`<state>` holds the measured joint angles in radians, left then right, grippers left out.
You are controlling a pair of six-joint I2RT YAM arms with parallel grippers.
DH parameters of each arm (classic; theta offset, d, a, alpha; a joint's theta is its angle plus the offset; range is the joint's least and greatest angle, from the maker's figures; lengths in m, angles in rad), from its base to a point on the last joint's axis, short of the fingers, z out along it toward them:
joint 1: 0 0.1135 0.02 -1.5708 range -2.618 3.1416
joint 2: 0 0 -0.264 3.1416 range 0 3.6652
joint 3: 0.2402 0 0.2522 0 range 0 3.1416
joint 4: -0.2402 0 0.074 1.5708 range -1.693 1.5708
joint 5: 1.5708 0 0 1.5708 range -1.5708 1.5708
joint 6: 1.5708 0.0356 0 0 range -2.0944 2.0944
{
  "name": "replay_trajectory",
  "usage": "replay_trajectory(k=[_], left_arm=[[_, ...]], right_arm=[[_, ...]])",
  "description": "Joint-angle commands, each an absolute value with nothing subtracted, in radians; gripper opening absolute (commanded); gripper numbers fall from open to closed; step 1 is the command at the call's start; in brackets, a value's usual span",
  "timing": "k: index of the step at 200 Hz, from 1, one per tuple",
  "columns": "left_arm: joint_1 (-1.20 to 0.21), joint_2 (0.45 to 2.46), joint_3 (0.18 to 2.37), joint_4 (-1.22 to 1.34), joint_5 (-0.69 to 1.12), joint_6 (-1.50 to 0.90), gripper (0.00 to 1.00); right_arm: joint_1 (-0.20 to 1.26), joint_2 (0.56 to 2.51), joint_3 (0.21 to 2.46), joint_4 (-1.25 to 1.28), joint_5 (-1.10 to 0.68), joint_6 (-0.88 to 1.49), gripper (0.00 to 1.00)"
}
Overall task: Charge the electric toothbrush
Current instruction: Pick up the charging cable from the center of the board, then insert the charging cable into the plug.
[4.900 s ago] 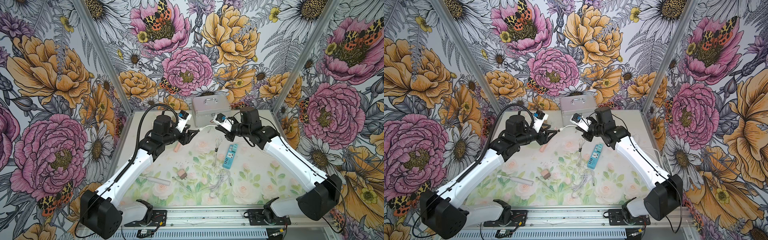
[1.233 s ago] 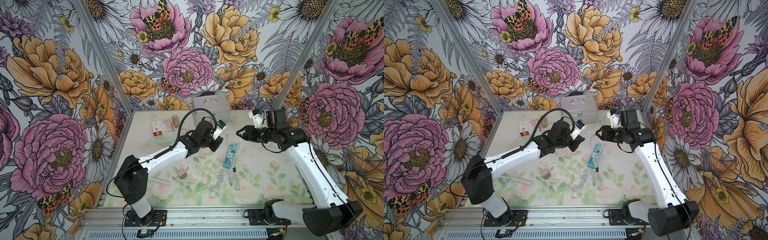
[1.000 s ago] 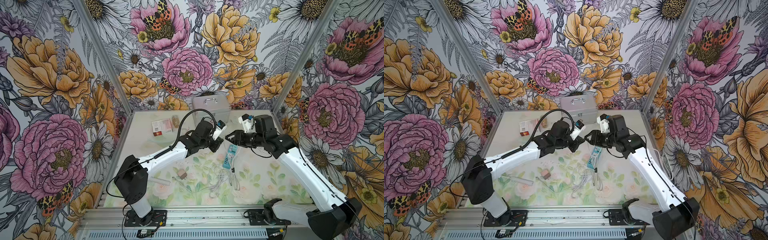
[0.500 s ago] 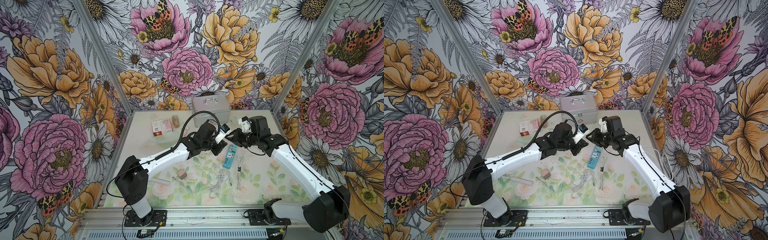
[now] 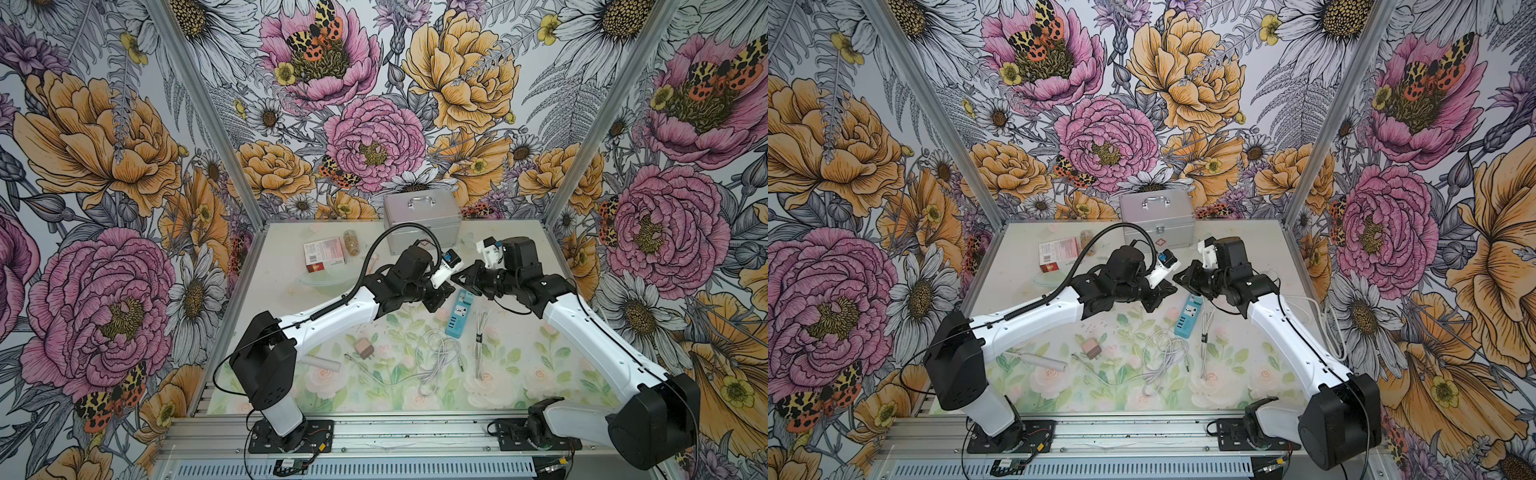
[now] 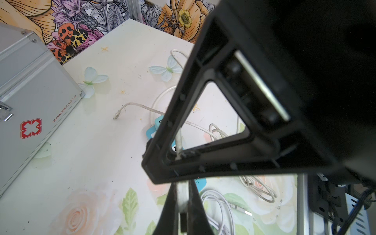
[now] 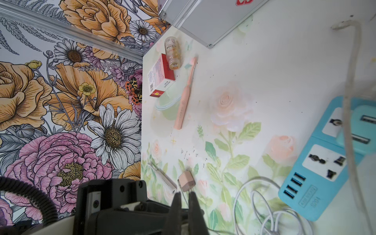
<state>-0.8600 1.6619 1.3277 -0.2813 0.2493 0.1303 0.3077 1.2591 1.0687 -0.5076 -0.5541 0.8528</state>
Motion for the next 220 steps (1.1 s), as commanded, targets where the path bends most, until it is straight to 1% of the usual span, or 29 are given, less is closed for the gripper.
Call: replay_trajectory(k=[1, 6, 13, 17, 41, 76, 102, 128, 139, 163, 174, 190, 220], left_arm=[[-0.865, 1.638, 1.333, -0.254, 0.254, 0.123, 0.01], [-0.865, 1.634, 1.331, -0.252, 0.258, 0.120, 0.08], [-0.866, 1.627, 1.325, -0.248, 0.258, 0.113, 0.30], [-0.866, 1.622, 1.320, -0.243, 0.253, 0.108, 0.36], [-0.862, 1.577, 1.274, -0.212, 0.223, 0.090, 0.45], [-0.813, 1.495, 1.189, -0.148, 0.210, 0.028, 0.50], [-0.778, 1.453, 1.142, -0.135, 0.203, 0.006, 0.51], [-0.763, 1.439, 1.125, -0.137, 0.180, -0.012, 0.51], [-0.760, 1.439, 1.122, -0.134, 0.163, -0.028, 0.51], [-0.758, 1.446, 1.113, -0.118, 0.155, -0.070, 0.51], [-0.758, 1.452, 1.106, -0.107, 0.153, -0.097, 0.51], [-0.761, 1.465, 1.101, -0.098, 0.144, -0.128, 0.51], [-0.774, 1.496, 1.108, -0.107, 0.120, -0.159, 0.51]], right_arm=[[0.301, 1.228, 1.064, -0.469, -0.529, 0.873, 0.00], [0.300, 1.225, 1.063, -0.471, -0.514, 0.877, 0.00], [0.298, 1.219, 1.064, -0.476, -0.491, 0.888, 0.00], [0.296, 1.213, 1.064, -0.482, -0.470, 0.892, 0.00], [0.293, 1.185, 1.111, -0.605, -0.326, 0.878, 0.00], [0.260, 1.173, 1.264, -0.806, -0.142, 0.813, 0.00], [0.209, 1.189, 1.423, -0.954, -0.034, 0.755, 0.00], [0.171, 1.206, 1.574, -1.039, 0.016, 0.722, 0.00], [0.166, 1.216, 1.608, -1.059, 0.071, 0.693, 0.00], [0.164, 1.256, 1.569, -1.049, 0.078, 0.692, 0.00], [0.177, 1.280, 1.535, -1.029, 0.074, 0.734, 0.00], [0.222, 1.308, 1.474, -0.969, 0.142, 0.752, 0.00], [0.286, 1.396, 1.355, -0.834, 0.209, 0.844, 0.00]])
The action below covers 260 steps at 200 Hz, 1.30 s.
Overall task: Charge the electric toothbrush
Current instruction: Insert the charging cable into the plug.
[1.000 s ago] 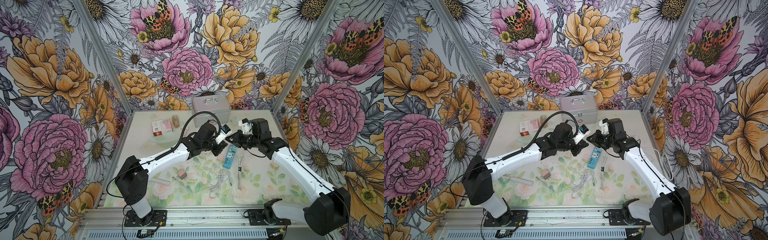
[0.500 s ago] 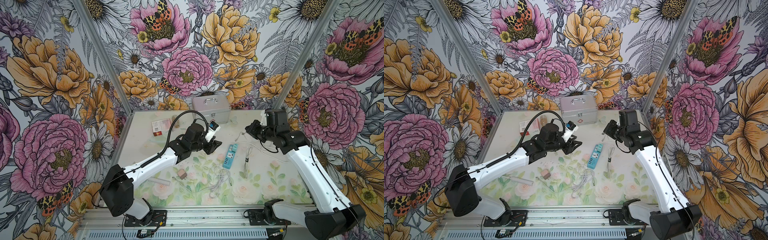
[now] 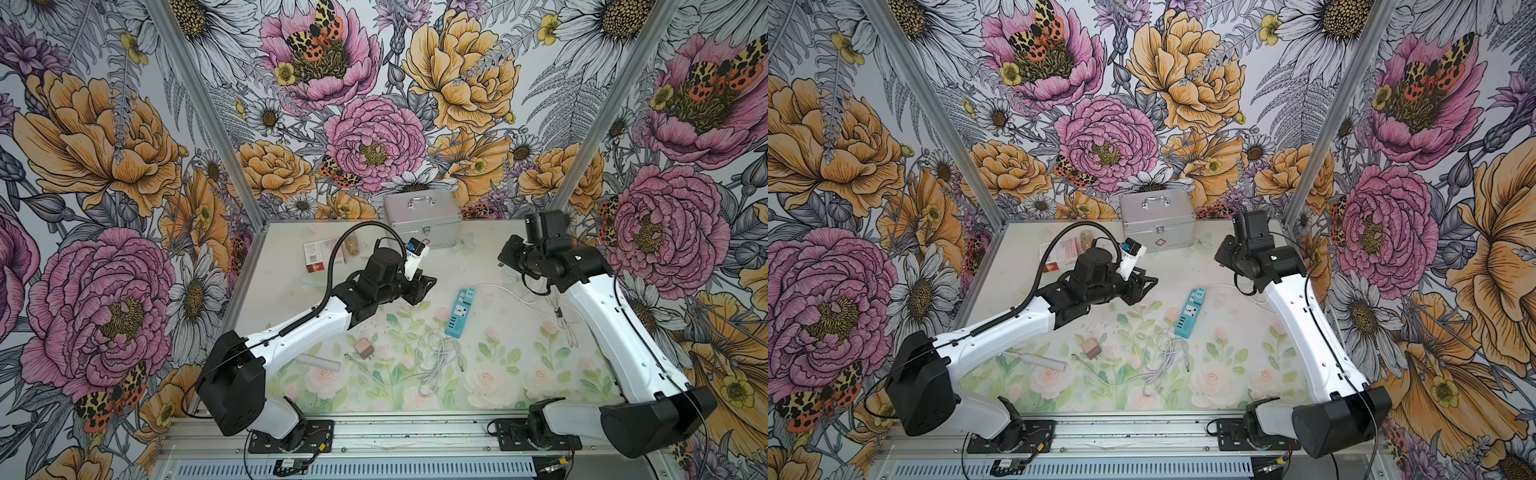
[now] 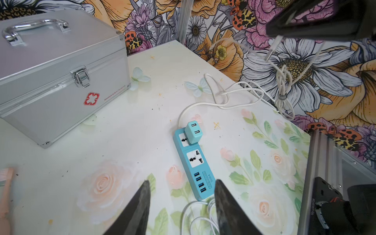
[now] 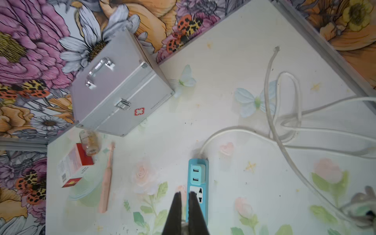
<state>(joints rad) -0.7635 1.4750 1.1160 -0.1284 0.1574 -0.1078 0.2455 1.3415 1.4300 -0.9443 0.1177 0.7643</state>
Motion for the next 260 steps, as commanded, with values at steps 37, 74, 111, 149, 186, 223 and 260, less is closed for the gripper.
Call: replay_trajectory(k=[37, 74, 111, 149, 186, 223, 260], left_arm=[[-0.781, 1.513, 1.095, -0.096, 0.112, -0.196, 0.51], [-0.792, 1.538, 1.066, -0.072, 0.163, -0.227, 0.50], [-0.806, 1.555, 1.039, -0.061, 0.163, -0.254, 0.49], [-0.802, 1.533, 0.988, -0.022, 0.161, -0.290, 0.48], [-0.792, 1.490, 0.923, 0.029, 0.158, -0.309, 0.48], [-0.769, 1.439, 0.867, 0.051, 0.141, -0.322, 0.48], [-0.744, 1.397, 0.826, 0.064, 0.148, -0.325, 0.48]], right_arm=[[0.336, 1.491, 1.265, -0.731, 0.326, 0.959, 0.00], [0.392, 1.549, 1.211, -0.690, 0.402, 1.037, 0.00], [0.454, 1.596, 1.181, -0.687, 0.450, 1.106, 0.00], [0.501, 1.643, 1.192, -0.689, 0.534, 1.143, 0.00], [0.508, 1.665, 1.204, -0.694, 0.599, 1.148, 0.00], [0.531, 1.692, 1.234, -0.725, 0.673, 1.142, 0.00], [0.559, 1.732, 1.263, -0.739, 0.706, 1.126, 0.00]])
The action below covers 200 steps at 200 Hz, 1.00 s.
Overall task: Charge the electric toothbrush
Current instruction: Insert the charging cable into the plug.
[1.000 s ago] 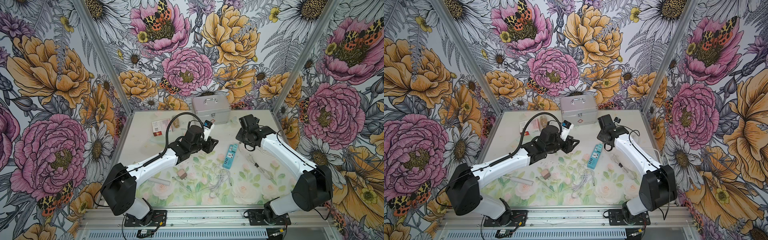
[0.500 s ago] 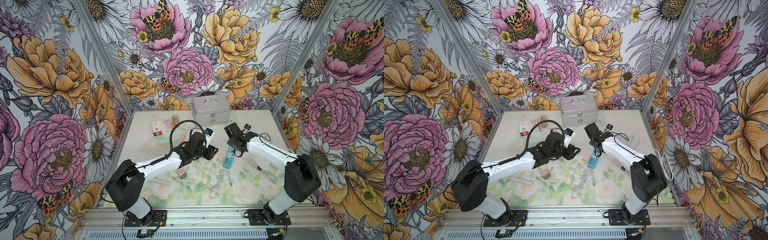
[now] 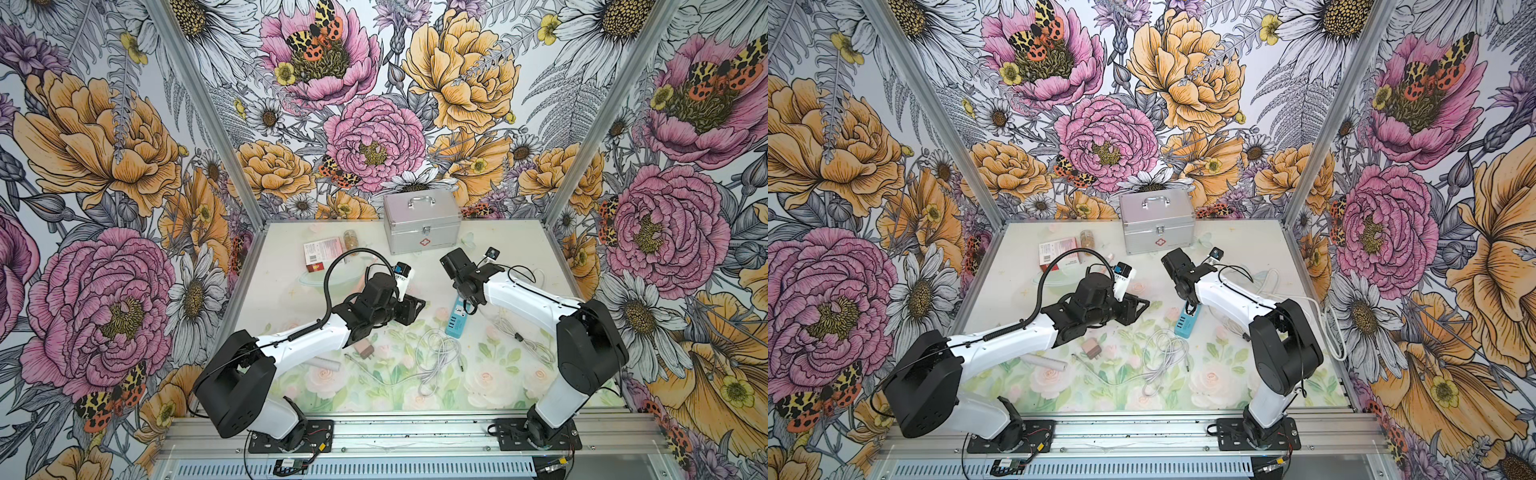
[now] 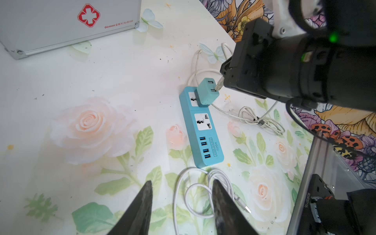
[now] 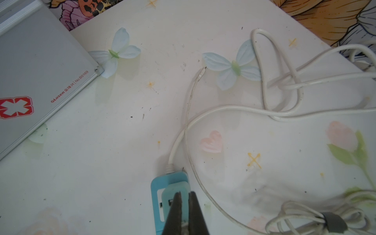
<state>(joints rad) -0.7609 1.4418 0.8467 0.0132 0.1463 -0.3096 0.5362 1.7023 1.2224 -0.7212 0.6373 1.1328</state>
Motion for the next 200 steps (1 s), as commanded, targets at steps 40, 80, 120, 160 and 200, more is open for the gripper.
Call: replay_trajectory(k=[40, 80, 120, 160, 200], left_arm=[[-0.737, 1.361, 0.785, 0.093, 0.138, -0.325, 0.48], [-0.731, 1.355, 0.777, 0.094, 0.144, -0.334, 0.48], [-0.731, 1.353, 0.775, 0.093, 0.141, -0.336, 0.49], [-0.730, 1.352, 0.775, 0.094, 0.143, -0.335, 0.49], [-0.730, 1.350, 0.773, 0.094, 0.142, -0.333, 0.49]], right_arm=[[0.568, 1.767, 1.279, -0.744, 0.744, 1.111, 0.00], [0.578, 1.770, 1.261, -0.749, 0.772, 1.097, 0.00], [0.580, 1.752, 1.217, -0.750, 0.762, 1.116, 0.00], [0.595, 1.751, 1.200, -0.752, 0.743, 1.145, 0.00], [0.612, 1.755, 1.193, -0.753, 0.742, 1.174, 0.00]])
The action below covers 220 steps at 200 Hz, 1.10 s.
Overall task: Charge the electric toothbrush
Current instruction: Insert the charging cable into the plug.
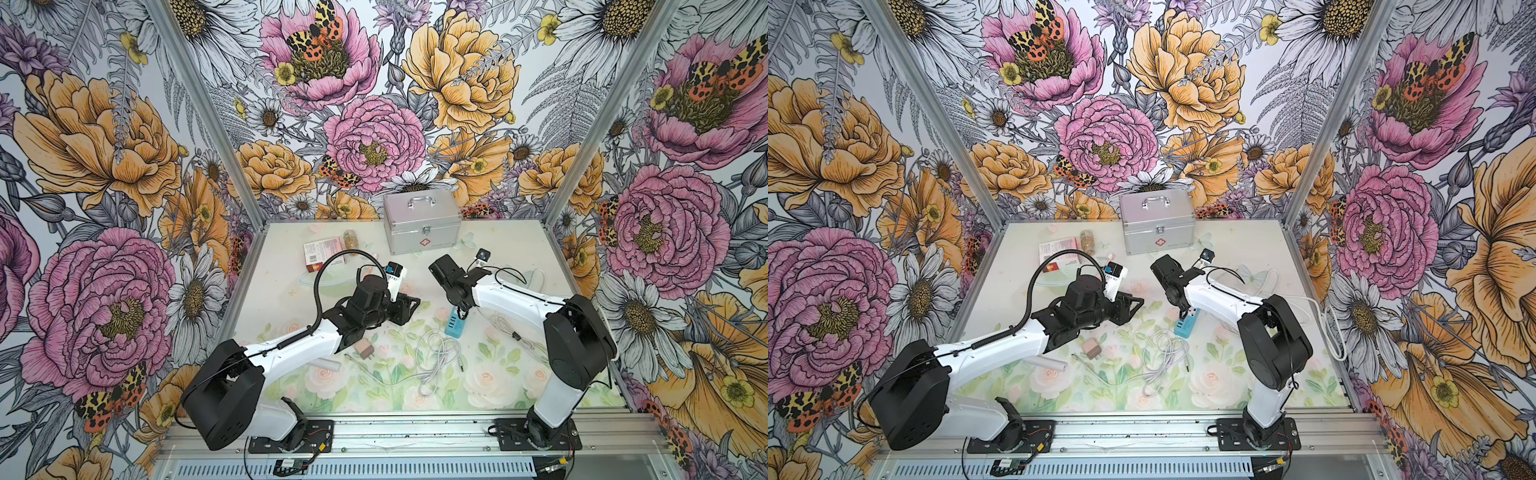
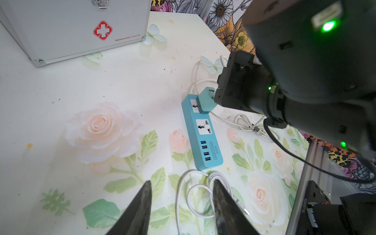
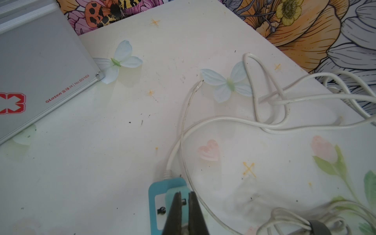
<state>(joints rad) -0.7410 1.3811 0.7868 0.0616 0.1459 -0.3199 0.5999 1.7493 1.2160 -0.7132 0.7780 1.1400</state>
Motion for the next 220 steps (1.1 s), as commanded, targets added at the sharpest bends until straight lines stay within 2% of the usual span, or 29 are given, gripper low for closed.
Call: replay_trajectory(k=[1, 220], left_arm=[[-0.729, 1.351, 0.772, 0.094, 0.143, -0.334, 0.49], [-0.725, 1.322, 0.759, 0.074, 0.126, -0.337, 0.50]], right_arm=[[0.612, 1.757, 1.194, -0.753, 0.742, 1.175, 0.00], [0.617, 1.762, 1.230, -0.747, 0.764, 1.263, 0.00]])
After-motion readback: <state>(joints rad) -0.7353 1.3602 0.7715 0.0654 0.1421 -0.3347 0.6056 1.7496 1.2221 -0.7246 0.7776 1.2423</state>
